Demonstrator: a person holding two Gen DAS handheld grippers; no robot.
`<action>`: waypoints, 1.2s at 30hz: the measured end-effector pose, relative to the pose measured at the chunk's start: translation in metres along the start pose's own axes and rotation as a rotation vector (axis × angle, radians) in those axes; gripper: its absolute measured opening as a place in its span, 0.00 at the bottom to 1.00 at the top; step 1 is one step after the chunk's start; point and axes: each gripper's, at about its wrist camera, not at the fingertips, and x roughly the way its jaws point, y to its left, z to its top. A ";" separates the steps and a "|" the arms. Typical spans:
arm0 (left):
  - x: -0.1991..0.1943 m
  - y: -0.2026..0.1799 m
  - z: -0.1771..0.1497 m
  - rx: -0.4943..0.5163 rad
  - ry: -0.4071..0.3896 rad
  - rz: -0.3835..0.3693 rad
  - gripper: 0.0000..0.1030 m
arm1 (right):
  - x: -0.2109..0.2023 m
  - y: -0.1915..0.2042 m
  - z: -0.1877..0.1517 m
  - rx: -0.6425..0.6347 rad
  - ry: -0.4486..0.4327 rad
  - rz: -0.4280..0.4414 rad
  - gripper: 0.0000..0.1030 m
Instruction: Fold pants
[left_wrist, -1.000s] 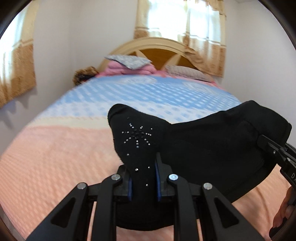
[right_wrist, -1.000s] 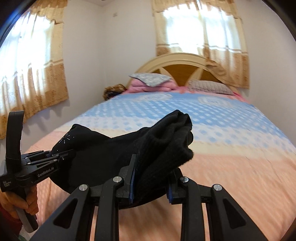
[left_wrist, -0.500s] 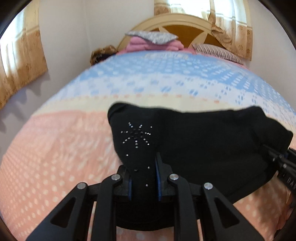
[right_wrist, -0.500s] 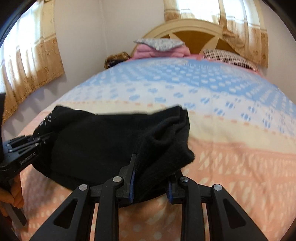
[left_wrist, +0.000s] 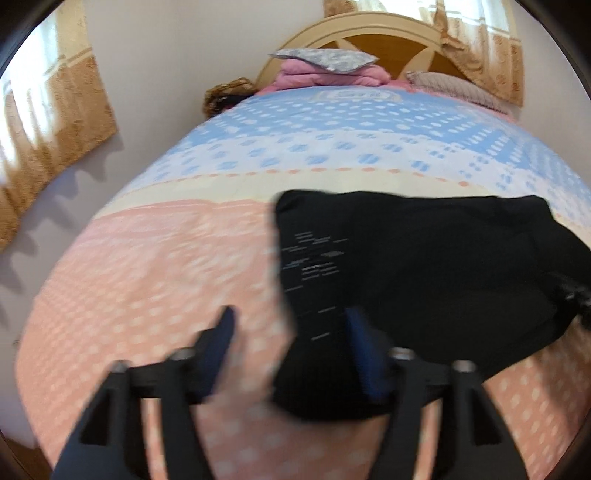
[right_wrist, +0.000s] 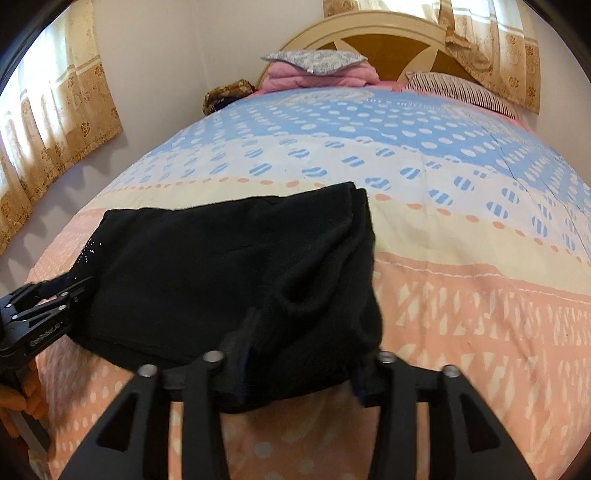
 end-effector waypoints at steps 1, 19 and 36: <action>-0.005 0.012 -0.003 -0.007 -0.006 0.012 0.87 | -0.007 -0.005 -0.001 0.006 -0.005 0.008 0.50; -0.027 -0.038 0.014 0.017 -0.148 -0.104 0.74 | -0.035 0.016 -0.016 -0.031 -0.113 -0.063 0.04; 0.033 0.016 -0.009 -0.204 0.123 -0.103 1.00 | -0.016 -0.001 -0.021 0.065 -0.088 -0.004 0.05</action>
